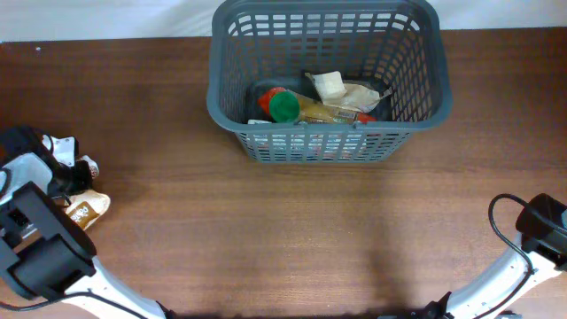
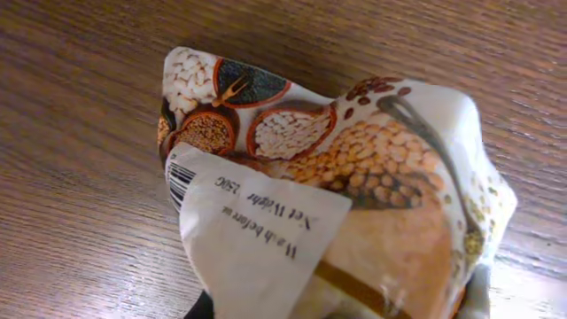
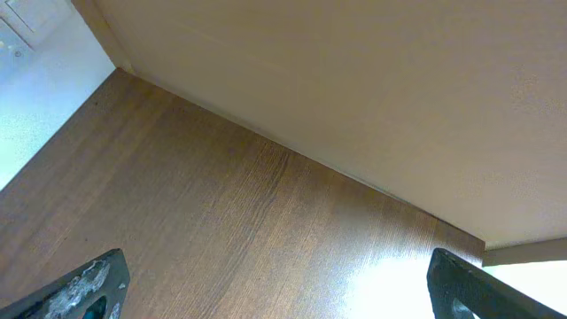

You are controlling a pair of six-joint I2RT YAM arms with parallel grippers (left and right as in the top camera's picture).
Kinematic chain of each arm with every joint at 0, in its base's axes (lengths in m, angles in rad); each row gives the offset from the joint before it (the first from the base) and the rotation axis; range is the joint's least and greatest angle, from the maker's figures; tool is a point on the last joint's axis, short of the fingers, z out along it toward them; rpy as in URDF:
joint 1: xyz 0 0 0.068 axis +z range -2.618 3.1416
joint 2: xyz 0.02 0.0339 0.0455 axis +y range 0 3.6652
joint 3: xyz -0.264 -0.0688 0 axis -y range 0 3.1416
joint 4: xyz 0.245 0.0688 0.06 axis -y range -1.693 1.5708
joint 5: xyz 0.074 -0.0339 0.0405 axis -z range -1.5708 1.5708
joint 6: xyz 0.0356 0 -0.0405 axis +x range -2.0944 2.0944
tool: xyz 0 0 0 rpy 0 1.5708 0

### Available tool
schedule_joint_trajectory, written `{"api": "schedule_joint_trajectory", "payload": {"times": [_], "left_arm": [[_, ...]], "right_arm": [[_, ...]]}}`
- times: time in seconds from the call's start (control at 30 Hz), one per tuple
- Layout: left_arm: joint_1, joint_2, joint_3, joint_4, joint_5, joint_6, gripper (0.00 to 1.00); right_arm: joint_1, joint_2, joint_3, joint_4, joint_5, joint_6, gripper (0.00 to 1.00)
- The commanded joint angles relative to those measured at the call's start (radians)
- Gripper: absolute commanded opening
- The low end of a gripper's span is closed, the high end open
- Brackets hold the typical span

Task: Pack container
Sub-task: 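Lift the second bag and drop it into the basket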

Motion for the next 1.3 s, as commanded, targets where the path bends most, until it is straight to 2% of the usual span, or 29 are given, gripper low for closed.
{"api": "schedule_joint_trajectory", "payload": {"times": [0.0,0.2,0.5,0.67,0.83,0.9,1.07,1.27], "left_arm": [[-0.023,0.120,-0.029,-0.113,0.084,0.001,0.02],[-0.046,0.117,0.167,-0.281,0.084,-0.061,0.02],[-0.080,0.116,0.654,-0.542,0.085,-0.137,0.02],[-0.101,0.116,0.881,-0.621,0.203,-0.168,0.02],[-0.161,0.116,1.085,-0.652,0.407,-0.191,0.02],[-0.226,0.116,1.200,-0.652,0.508,-0.191,0.02],[-0.368,0.116,1.382,-0.630,0.584,-0.190,0.02],[-0.571,0.116,1.558,-0.515,0.628,-0.190,0.02]], "right_arm": [[0.000,-0.002,-0.003,0.003,0.002,0.006,0.99],[0.000,-0.002,-0.003,0.003,0.002,0.006,0.99],[0.000,-0.002,-0.003,0.003,0.002,0.006,0.99],[0.000,-0.002,-0.003,0.003,0.002,0.006,0.99],[0.000,-0.002,-0.003,0.003,0.002,0.006,1.00],[0.000,-0.002,-0.003,0.003,0.002,0.006,0.99],[0.000,-0.002,-0.003,0.003,0.002,0.006,0.99],[0.000,-0.002,-0.003,0.003,0.002,0.006,0.99]]}}
